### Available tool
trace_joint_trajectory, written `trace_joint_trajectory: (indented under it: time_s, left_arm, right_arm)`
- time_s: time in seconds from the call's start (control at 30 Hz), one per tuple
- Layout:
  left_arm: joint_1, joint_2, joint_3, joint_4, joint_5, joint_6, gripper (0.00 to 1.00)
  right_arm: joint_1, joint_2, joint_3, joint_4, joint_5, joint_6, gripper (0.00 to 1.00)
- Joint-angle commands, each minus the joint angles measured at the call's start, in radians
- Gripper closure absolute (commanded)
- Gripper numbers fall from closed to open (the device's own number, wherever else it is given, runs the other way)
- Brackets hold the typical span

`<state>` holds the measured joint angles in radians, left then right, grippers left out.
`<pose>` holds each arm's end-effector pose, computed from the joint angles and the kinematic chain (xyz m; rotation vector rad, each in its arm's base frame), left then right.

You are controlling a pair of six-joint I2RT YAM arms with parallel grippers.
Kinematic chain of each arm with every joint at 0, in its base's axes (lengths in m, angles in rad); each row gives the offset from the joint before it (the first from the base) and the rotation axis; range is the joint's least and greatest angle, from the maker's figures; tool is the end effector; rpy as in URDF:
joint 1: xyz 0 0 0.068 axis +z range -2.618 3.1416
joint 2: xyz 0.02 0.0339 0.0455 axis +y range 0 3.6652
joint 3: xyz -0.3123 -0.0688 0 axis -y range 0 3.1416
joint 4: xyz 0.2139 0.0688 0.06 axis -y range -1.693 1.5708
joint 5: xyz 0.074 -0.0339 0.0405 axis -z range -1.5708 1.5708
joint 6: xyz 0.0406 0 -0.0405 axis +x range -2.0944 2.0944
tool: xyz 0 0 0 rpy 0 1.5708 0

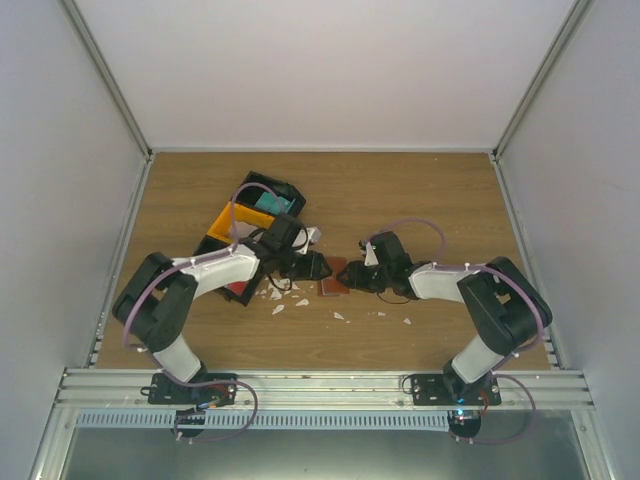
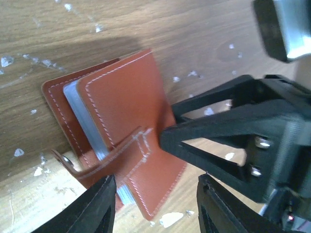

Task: Put the credit cards into the card holder
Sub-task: Close the card holder at the center of the board.

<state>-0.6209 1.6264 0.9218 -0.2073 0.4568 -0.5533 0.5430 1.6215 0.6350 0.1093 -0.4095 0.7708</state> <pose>0.2391 -0.1931 0.2452 0.3009 2.6486 -1.0175 0.2271 0.1559 0.1945 0.1036 2.6557 1.0207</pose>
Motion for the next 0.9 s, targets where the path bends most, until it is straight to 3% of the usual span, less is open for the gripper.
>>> trace_joint_trajectory:
  time_s: [0.0,0.47,0.67,0.77,0.87]
  left_arm:
    - [-0.017,0.082,0.047,-0.054,-0.042,0.012,0.52]
    - [-0.023,0.208,0.049,-0.137,-0.217,-0.003,0.65]
    - [-0.022,0.244,0.003,-0.118,-0.226,0.008,0.79]
    - [-0.022,0.244,-0.008,-0.102,-0.223,0.008,0.82]
    - [-0.02,0.239,-0.008,-0.098,-0.22,0.012,0.82]
  right_arm:
    - [0.002,0.037,-0.006,-0.025,0.021,-0.003,0.6]
    - [0.002,0.031,-0.044,0.093,-0.07,-0.019,0.59]
    - [0.002,0.072,-0.093,0.323,-0.212,0.058,0.56]
    - [0.002,0.095,-0.127,0.478,-0.272,0.135,0.56]
    - [0.005,0.102,-0.13,0.523,-0.253,0.151,0.6]
